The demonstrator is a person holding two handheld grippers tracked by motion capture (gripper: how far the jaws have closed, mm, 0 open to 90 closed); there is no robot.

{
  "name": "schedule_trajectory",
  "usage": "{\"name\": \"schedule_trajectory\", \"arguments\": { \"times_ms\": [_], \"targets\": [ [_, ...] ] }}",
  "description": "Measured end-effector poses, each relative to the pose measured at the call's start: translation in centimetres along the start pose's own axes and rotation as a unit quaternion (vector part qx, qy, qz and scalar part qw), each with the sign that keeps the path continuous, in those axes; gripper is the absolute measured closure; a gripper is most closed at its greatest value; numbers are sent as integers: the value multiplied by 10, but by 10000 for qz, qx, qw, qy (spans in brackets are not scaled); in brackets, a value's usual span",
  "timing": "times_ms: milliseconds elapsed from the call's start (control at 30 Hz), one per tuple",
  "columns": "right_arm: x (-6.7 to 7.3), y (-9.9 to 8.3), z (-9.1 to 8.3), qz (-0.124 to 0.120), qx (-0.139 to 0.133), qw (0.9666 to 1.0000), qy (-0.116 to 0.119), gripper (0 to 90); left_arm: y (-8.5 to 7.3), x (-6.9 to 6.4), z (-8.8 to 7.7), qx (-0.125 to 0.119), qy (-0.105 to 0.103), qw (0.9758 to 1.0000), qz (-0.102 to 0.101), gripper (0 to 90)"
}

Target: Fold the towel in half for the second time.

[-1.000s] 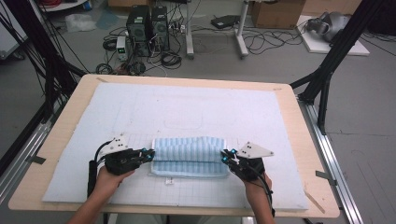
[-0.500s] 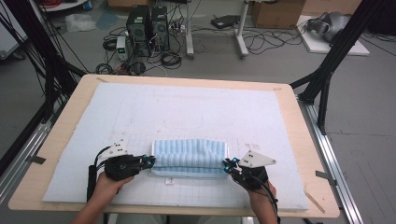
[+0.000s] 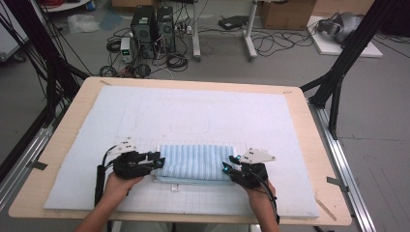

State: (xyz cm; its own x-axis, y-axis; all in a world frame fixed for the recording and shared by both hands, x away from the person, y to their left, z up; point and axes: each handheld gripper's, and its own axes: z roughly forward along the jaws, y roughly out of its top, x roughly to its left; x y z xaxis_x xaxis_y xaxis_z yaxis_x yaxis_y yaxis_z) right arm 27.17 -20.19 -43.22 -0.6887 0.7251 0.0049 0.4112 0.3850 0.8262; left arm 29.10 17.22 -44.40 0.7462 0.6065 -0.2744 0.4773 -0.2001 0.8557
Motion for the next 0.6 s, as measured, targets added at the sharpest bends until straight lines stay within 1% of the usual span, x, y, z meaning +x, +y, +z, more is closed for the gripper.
{"name": "schedule_trajectory", "arguments": {
  "times_ms": [33, 100, 133, 200, 300, 333, 400, 467, 533, 567, 600],
  "targets": [
    [2, -1, 3, -70, 112, 9999, 1, 619, -2, -2, 3, 163, 61, 9998, 130, 601],
    [4, -4, 6, -204, 293, 9994, -22, 601, -6, -5, 7, 428, 181, 9983, 346, 601],
    [5, -5, 7, -264, 366, 9990, -20, 594, -6, -7, 7, 446, 228, 9981, 364, 606],
    [7, -8, 6, -384, 489, 9981, -57, 584, -6, -9, 7, 558, 347, 9963, 559, 617],
    [7, -12, 2, -529, 534, 9971, -77, 576, -8, -13, 6, 647, 460, 9944, 698, 636],
    [7, -13, 1, -540, 542, 9970, -80, 573, -9, -14, 5, 657, 513, 9937, 749, 645],
    [5, -15, -2, -524, 557, 9970, -69, 567, -9, -16, 5, 699, 583, 9925, 814, 654],
    [3, -16, -4, -506, 558, 9972, -24, 556, -9, -17, 4, 735, 615, 9922, 795, 656],
    [1, -14, -6, -410, 572, 9975, 77, 535, -7, -17, 2, 775, 656, 9918, 774, 657],
    [-1, -13, -9, -318, 483, 9982, 134, 530, -5, -17, 0, 775, 676, 9918, 753, 658],
    [-4, -11, -12, -193, 313, 9991, 196, 526, -3, -15, -2, 670, 687, 9930, 693, 655]
  ]
}}
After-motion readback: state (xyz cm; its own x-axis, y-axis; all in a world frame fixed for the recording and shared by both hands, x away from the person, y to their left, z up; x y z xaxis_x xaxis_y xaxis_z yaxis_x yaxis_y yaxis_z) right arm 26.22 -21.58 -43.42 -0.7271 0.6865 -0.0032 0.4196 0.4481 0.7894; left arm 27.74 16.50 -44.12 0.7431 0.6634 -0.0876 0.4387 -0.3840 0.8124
